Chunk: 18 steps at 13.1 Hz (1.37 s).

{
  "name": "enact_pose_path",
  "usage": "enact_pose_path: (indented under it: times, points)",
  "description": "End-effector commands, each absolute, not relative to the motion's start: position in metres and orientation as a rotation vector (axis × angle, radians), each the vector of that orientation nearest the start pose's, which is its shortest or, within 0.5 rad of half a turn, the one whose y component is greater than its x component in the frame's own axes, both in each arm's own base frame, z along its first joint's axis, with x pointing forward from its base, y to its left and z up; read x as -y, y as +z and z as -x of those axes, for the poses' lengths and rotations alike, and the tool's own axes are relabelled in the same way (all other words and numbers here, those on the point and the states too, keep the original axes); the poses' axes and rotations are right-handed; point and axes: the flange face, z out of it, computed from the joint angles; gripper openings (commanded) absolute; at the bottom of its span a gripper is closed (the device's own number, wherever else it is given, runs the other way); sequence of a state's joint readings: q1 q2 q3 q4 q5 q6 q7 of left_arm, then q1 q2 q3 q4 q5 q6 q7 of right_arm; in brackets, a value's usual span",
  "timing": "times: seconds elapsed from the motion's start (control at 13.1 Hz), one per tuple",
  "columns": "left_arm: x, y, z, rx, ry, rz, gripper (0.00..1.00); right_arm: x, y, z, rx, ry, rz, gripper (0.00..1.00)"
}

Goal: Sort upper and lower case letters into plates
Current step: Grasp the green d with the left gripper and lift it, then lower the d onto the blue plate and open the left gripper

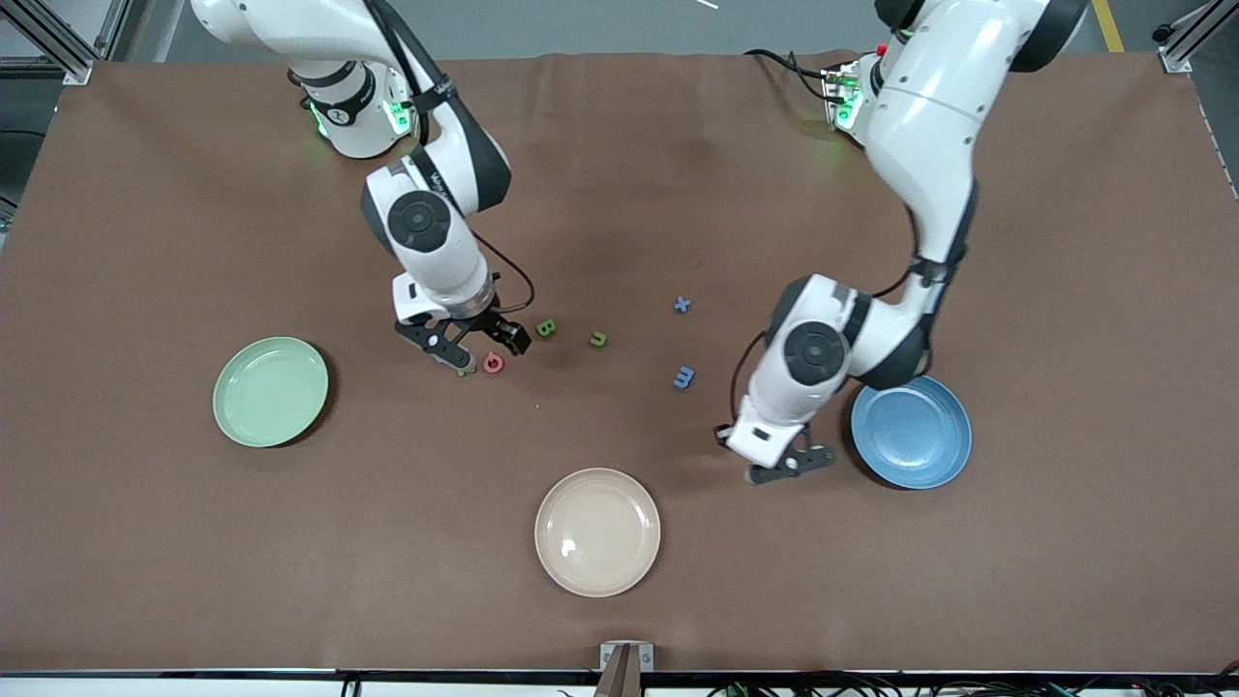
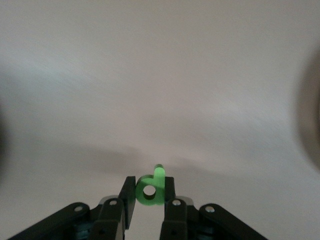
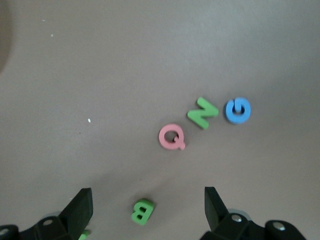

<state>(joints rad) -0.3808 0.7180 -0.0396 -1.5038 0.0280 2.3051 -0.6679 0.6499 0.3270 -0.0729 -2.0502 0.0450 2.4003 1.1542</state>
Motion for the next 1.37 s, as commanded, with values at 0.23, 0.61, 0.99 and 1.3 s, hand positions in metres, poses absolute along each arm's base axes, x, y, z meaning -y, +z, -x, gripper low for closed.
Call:
enact_pose_path:
  times: [0.23,0.61,0.99,1.3]
  points:
    - [0.132,0.258,-0.674,0.259,-0.013,3.124,0.0,-0.343,0.226,-0.496,-1.234,0.083,2.893,0.98]
    - [0.055,0.238,-0.66,0.342,0.081,3.097,0.96,-0.364,0.205,-0.482,-1.229,0.104,2.873,0.97]
    - [0.133,0.259,-0.64,0.385,0.067,3.121,1.0,-0.384,0.193,-0.464,-1.225,0.109,2.889,0.9]
    - [0.265,0.247,-0.606,0.56,0.055,3.101,1.0,-0.388,0.183,-0.458,-1.22,0.116,2.906,0.78]
